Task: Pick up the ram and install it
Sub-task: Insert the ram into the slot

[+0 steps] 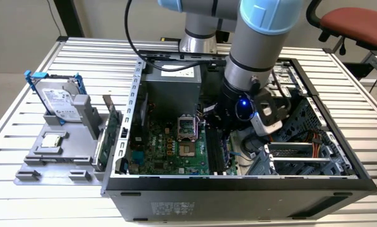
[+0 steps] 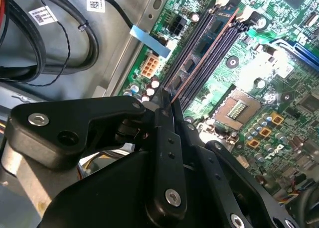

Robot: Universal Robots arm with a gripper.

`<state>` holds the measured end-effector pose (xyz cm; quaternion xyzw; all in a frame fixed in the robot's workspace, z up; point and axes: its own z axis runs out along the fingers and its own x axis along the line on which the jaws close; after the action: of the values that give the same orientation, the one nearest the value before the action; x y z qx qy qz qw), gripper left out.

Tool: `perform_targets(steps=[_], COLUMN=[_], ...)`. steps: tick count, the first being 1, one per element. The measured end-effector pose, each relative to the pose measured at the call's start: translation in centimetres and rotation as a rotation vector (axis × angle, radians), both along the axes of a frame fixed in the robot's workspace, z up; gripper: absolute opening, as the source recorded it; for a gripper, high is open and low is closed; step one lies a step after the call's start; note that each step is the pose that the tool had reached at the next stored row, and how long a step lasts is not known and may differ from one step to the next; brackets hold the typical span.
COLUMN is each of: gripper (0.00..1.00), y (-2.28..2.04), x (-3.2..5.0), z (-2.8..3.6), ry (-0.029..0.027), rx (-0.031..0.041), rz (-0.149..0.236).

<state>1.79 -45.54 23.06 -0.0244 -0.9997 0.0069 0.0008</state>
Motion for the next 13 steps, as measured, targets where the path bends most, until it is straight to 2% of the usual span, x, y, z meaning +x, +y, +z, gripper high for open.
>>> perform_targets(steps=[6, 13], gripper=[0.00, 0.00], y=[0.00, 0.00], x=[-0.03, -0.17], z=[-0.50, -0.61], ry=[0.0000, -0.0001], rx=[0.0001, 0.0002], rz=[0.004, 0.011])
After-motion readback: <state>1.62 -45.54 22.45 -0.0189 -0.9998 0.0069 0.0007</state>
